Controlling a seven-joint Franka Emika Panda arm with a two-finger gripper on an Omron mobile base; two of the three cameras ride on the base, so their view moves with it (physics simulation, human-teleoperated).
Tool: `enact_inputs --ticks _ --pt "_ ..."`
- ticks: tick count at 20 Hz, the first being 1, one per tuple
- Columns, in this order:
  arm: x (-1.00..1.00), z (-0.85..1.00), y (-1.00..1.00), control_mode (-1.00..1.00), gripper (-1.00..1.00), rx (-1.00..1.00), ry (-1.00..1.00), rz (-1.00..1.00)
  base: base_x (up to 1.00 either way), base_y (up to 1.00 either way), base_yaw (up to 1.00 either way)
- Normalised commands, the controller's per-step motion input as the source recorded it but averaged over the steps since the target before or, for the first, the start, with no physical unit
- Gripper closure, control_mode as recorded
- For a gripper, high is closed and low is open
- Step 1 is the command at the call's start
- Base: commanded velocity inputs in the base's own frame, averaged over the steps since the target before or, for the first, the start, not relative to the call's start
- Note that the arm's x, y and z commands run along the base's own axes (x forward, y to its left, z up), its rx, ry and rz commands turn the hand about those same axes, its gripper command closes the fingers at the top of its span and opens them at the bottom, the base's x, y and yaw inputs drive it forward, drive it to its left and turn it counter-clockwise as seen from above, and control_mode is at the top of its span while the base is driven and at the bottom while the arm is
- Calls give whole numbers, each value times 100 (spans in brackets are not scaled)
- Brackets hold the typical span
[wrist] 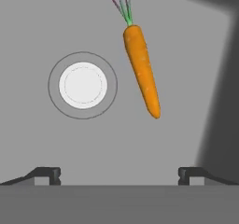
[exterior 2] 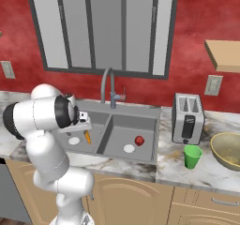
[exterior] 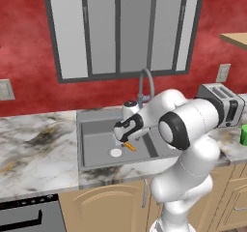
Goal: Remove the bell pepper and carrot from the sink. Then move the bowl and cup from the counter to the sink for washing.
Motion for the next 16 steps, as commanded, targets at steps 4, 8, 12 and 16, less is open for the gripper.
enact_inputs --ticks 4,8,12,16 --pt "17 -14 0 -100 -100 0 0 0 0 0 0" --pt "12 -16 0 -100 -100 -1 0 0 0 0 0" --pt "12 -17 0 -100 -100 -1 0 0 0 0 0" --pt "15 -16 0 -100 -100 0 0 0 0 0 0"
